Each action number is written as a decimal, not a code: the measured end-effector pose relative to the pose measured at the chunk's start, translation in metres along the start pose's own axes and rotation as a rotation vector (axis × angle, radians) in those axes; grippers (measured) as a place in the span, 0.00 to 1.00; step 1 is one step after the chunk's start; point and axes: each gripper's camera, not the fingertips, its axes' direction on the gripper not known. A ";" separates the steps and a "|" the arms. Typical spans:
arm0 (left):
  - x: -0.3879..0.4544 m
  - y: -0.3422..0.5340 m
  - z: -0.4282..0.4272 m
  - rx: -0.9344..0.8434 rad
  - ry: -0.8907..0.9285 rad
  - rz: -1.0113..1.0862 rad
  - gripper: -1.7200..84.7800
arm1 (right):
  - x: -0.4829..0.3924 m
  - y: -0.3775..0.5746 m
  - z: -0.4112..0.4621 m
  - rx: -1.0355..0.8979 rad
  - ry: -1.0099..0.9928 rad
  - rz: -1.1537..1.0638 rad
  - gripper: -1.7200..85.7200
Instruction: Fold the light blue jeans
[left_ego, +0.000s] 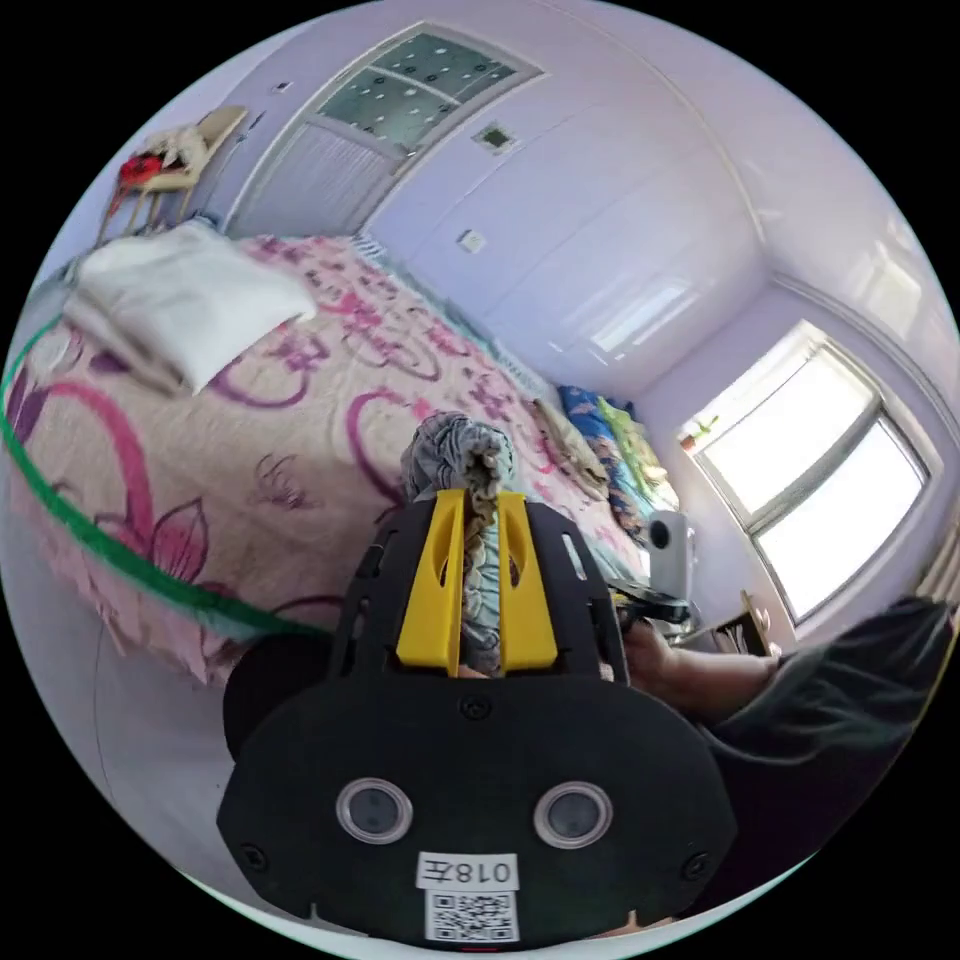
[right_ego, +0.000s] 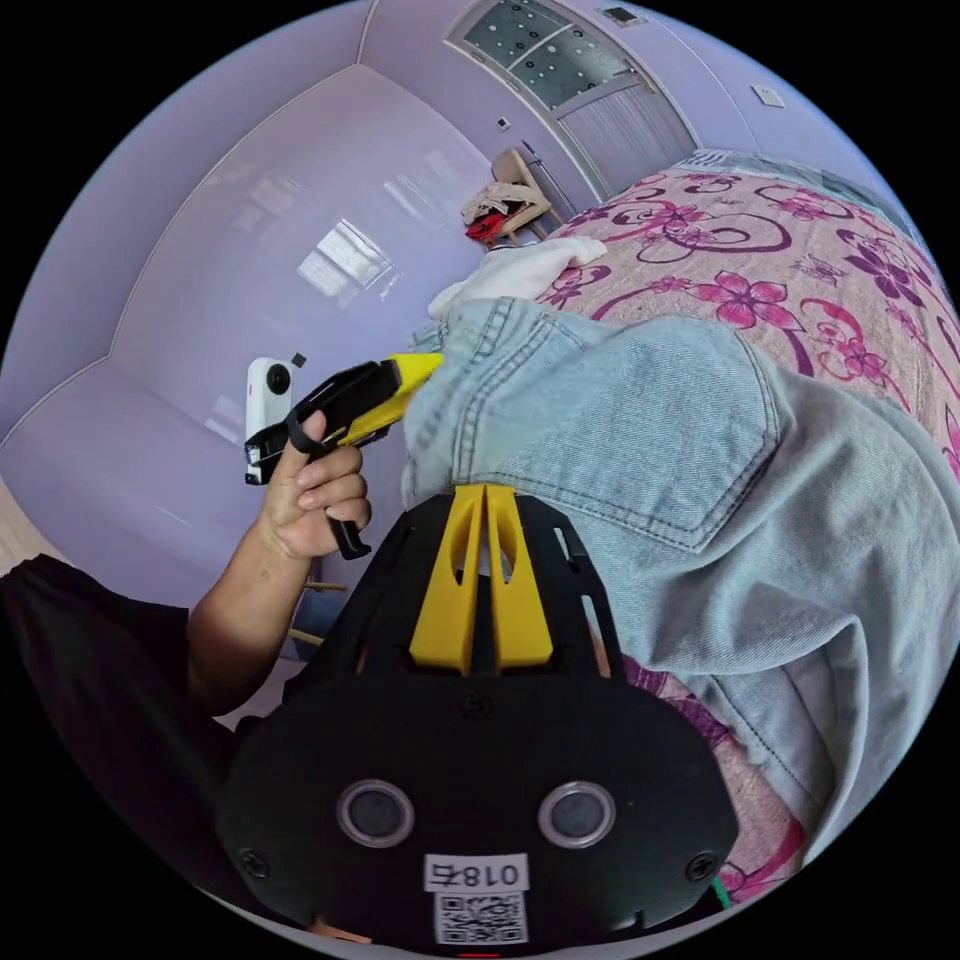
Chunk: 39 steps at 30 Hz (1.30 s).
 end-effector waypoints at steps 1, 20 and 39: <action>0.025 -0.004 -0.008 0.020 0.070 0.099 0.08 | -0.001 0.003 -0.008 0.029 -0.032 -0.009 0.02; -0.013 -0.039 -0.087 0.084 -0.251 -0.179 0.14 | -0.023 -0.032 -0.134 0.067 -0.092 -0.131 0.02; -0.004 -0.100 0.029 -0.220 -0.331 -0.135 0.01 | 0.022 0.317 -0.545 0.915 0.314 0.870 0.03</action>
